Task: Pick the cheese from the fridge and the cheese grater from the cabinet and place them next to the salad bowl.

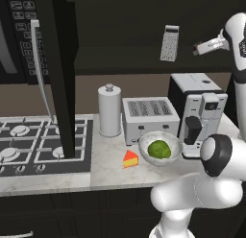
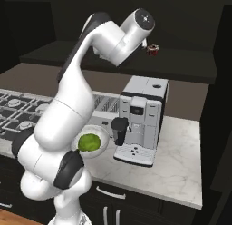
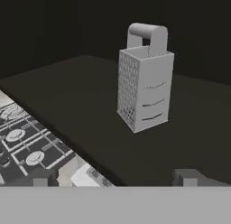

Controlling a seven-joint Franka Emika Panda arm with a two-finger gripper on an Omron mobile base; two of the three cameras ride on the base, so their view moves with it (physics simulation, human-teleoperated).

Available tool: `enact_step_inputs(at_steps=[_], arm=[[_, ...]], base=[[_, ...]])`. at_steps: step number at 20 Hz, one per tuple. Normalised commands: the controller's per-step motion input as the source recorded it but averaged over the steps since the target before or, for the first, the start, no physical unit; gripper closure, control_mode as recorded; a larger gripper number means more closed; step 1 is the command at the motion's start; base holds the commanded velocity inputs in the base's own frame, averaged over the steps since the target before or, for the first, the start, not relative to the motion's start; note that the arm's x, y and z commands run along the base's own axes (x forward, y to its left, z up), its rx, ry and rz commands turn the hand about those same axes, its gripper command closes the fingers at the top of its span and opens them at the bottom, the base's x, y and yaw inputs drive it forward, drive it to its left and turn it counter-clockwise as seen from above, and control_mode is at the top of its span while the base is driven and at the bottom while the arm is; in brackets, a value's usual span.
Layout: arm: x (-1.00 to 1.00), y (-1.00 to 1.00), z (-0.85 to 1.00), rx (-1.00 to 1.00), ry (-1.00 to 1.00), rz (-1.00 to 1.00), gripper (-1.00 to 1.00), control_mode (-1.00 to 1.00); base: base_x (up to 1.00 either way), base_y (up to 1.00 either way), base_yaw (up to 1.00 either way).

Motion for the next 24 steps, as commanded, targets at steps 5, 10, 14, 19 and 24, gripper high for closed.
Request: enact_step_inputs(at_steps=[5, 10, 14, 19, 24], arm=[[0.34, -0.01, 0.01, 0.0, 0.0, 0.06, -1.0, -1.0], [0.36, -0.02, 0.0, 0.0, -0.01, 0.08, -1.0, -1.0], [0.48, -0.02, 0.0, 0.0, 0.0, 0.04, -1.0, -1.0], [0.35, 0.0, 0.0, 0.01, -0.01, 0.03, -1.0, -1.0], [0.28, 0.0, -0.03, 0.27, -0.01, 0.0, -1.0, -1.0]], base=[[0.0, 0.0, 0.0], [0.0, 0.0, 0.0], [0.0, 0.0, 0.0], [0.0, 0.0, 0.0], [0.0, 0.0, 0.0]])
